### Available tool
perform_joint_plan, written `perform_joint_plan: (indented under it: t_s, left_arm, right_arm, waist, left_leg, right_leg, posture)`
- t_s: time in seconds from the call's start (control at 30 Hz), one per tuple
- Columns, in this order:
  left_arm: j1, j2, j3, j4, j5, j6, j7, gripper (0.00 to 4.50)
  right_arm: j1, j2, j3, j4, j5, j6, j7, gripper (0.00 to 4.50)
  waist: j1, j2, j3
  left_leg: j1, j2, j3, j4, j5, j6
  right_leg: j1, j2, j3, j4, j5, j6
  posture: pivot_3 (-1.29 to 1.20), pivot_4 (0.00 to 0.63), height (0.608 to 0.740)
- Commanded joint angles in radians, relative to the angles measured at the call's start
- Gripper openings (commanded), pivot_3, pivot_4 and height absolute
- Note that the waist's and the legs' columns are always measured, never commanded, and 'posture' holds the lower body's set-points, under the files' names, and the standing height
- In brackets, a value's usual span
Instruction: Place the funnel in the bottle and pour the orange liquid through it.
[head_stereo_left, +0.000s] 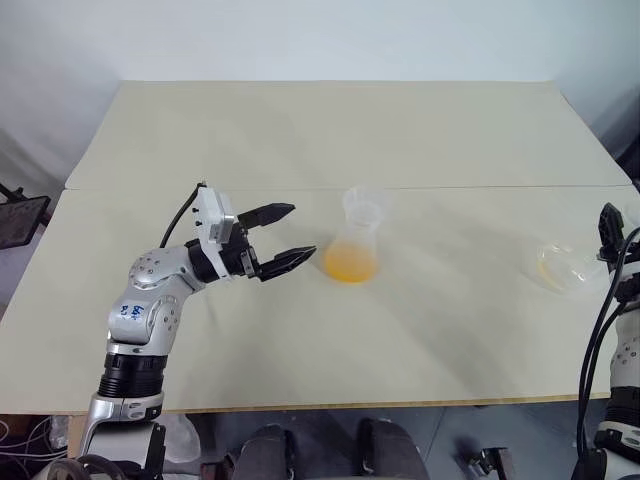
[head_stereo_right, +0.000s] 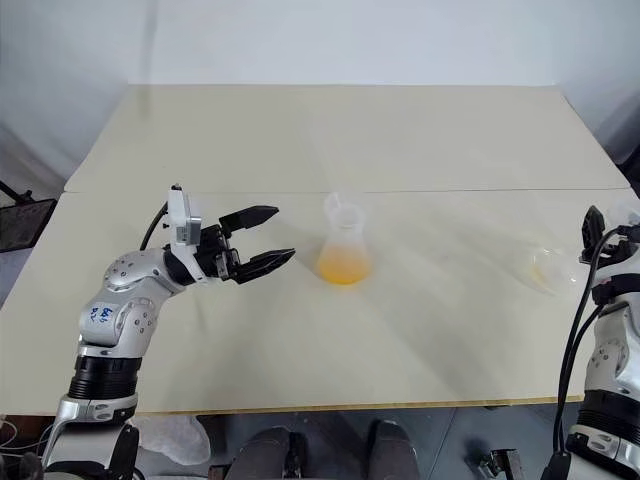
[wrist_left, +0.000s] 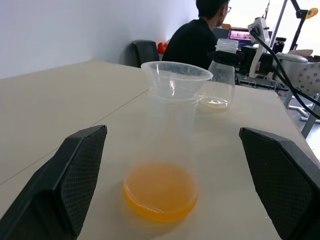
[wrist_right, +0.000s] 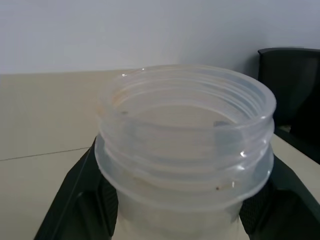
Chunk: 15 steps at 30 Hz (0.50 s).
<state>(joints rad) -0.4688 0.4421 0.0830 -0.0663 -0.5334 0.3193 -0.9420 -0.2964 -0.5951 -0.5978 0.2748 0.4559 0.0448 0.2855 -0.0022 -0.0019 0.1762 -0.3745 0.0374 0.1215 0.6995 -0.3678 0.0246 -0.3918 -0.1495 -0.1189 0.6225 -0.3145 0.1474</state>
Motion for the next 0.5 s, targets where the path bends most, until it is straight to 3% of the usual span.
perform_joint_plan:
  t_s: [0.03,0.1,0.5]
  left_arm:
    - [-0.019,0.007,0.009,-0.025,-0.021,-0.002,-0.007,4.50]
    - [-0.017,0.008,0.010,-0.026,-0.022,0.000,-0.007,4.50]
    - [-0.012,0.014,0.021,-0.026,-0.019,-0.003,0.000,4.50]
  right_arm:
    - [0.018,0.003,-0.040,-0.052,0.025,-0.008,-0.004,4.04]
    - [0.017,-0.001,-0.051,-0.071,0.028,-0.004,-0.022,4.43]
    - [-0.061,-0.110,-0.110,-0.131,0.090,0.044,0.006,4.43]
  waist:
    - [0.000,0.000,0.000]
    - [0.000,0.000,0.000]
    - [0.000,0.000,0.000]
  left_leg:
    - [0.000,0.000,0.000,0.000,0.000,0.000]
    - [0.000,0.000,0.001,0.000,0.000,0.000]
    - [0.000,0.000,0.001,0.000,0.000,0.000]
  right_leg:
    - [0.000,0.000,0.000,0.000,0.000,0.000]
    - [0.000,0.000,0.001,0.000,0.000,0.000]
    - [0.000,0.000,0.001,0.000,0.000,0.000]
  posture:
    - [0.00,0.150,0.740]
    - [0.00,0.150,0.740]
    - [0.00,0.150,0.740]
